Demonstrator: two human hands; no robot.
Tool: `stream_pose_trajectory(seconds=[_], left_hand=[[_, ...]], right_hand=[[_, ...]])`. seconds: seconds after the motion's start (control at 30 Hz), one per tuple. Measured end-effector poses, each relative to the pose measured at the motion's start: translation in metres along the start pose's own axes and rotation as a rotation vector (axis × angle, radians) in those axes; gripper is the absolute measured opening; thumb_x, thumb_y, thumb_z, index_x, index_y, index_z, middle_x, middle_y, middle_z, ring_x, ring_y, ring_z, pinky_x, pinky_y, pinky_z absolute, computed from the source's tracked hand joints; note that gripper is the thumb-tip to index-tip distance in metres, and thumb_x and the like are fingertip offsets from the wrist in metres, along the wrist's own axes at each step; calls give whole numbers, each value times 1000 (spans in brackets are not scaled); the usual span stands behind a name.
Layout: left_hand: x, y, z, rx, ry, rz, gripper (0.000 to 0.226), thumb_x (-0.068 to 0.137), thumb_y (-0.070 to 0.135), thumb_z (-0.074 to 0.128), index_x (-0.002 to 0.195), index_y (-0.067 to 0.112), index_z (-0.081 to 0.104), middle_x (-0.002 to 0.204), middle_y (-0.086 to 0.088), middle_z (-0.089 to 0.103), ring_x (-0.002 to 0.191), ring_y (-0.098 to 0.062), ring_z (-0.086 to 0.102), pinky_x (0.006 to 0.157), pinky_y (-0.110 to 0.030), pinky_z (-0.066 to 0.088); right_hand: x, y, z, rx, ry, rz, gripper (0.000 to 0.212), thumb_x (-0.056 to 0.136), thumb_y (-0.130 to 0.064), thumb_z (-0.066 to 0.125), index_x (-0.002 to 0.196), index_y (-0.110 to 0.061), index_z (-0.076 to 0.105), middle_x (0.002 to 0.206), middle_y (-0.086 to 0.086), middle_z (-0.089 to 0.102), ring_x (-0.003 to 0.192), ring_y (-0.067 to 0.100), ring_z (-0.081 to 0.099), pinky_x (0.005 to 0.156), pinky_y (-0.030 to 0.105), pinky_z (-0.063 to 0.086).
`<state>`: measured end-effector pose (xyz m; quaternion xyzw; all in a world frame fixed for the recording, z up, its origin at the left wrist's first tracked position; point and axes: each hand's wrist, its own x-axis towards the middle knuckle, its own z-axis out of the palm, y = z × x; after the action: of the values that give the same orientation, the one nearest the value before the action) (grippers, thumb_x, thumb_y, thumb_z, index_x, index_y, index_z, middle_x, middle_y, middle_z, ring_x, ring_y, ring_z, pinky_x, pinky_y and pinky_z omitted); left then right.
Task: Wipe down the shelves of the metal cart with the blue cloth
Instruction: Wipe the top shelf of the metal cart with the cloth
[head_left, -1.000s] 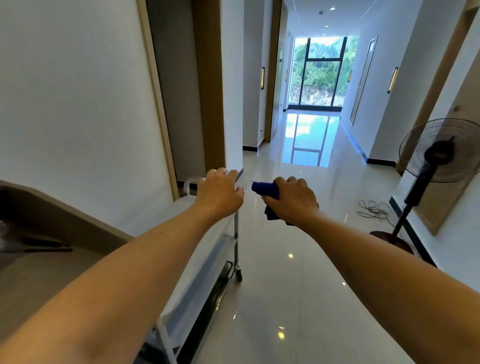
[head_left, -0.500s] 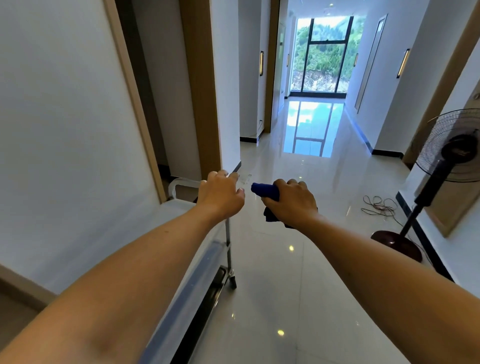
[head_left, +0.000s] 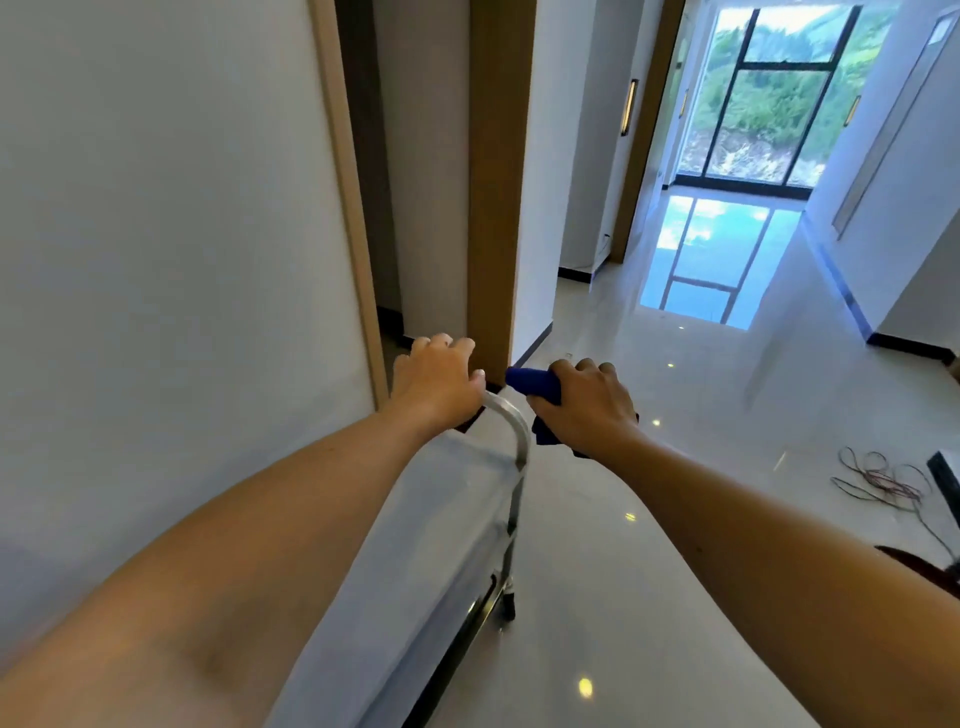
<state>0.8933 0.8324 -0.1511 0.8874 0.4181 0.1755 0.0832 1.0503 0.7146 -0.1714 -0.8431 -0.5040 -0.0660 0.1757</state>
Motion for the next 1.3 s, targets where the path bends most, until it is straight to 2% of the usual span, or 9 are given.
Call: stream_pose_trajectory(seconds=[0.23, 0.37, 0.47, 0.57, 0.8, 1.03, 1.1, 1.17, 1.3], left_hand=[[27, -83, 2, 105, 54, -232, 48, 100, 43, 48, 142, 20, 49, 141, -7, 54, 126, -27, 49, 98, -42, 44], [7, -133, 13, 141, 19, -478, 51, 100, 42, 41, 144, 17, 46, 146, -10, 48, 131, -31, 43, 100, -46, 41], [-30, -160, 27, 159, -7, -678, 54, 100, 43, 41, 148, 18, 43, 151, -10, 43, 135, -32, 38, 104, -46, 40], [-75, -174, 37, 130, 9, -873, 53, 100, 42, 42, 147, 18, 43, 151, -10, 43, 135, -32, 37, 104, -45, 39], [-189, -170, 62, 126, -6, -1221, 52, 99, 42, 46, 144, 16, 47, 147, -12, 47, 133, -35, 40, 103, -49, 41], [-264, -169, 97, 56, 36, -1326, 43, 99, 43, 48, 132, 18, 54, 131, -10, 57, 120, -30, 52, 93, -45, 51], [-279, -169, 113, 23, 37, -1351, 41, 99, 43, 49, 133, 19, 54, 131, -8, 58, 119, -27, 53, 96, -43, 50], [-293, -168, 129, 99, -33, -1336, 43, 98, 43, 49, 134, 21, 53, 134, -6, 57, 125, -27, 50, 104, -46, 40], [-309, -168, 153, 267, -82, -1166, 39, 95, 38, 48, 129, 21, 55, 138, -7, 53, 134, -28, 38, 110, -45, 31]], right_hand=[[93, -64, 67, 58, -139, -262, 42, 97, -50, 57, 130, -25, 55, 116, 4, 61, 102, 20, 50, 89, 41, 49], [118, -108, 113, 91, -229, -478, 41, 97, -52, 54, 126, -23, 58, 116, 5, 61, 107, 27, 51, 89, 47, 49], [116, -140, 150, 106, -334, -636, 37, 96, -53, 51, 117, -24, 59, 108, 4, 61, 102, 26, 50, 81, 44, 49], [101, -169, 180, 118, -426, -774, 35, 96, -52, 51, 113, -22, 58, 106, 4, 59, 93, 23, 42, 73, 37, 36], [14, -207, 231, 146, -602, -1103, 38, 96, -51, 51, 117, -20, 60, 109, 6, 61, 102, 30, 50, 83, 42, 40], [-67, -214, 260, 109, -714, -1234, 37, 98, -47, 48, 121, -22, 62, 109, 4, 61, 104, 28, 49, 86, 43, 41], [-86, -214, 271, 76, -722, -1257, 38, 98, -46, 48, 126, -23, 60, 118, 3, 61, 111, 30, 47, 91, 46, 41], [-105, -211, 284, 55, -683, -1268, 40, 100, -45, 48, 131, -22, 57, 130, 3, 57, 121, 32, 42, 97, 48, 38], [-138, -196, 309, -26, -677, -1290, 48, 100, -46, 48, 142, -23, 48, 151, 9, 42, 138, 37, 27, 109, 53, 26]])
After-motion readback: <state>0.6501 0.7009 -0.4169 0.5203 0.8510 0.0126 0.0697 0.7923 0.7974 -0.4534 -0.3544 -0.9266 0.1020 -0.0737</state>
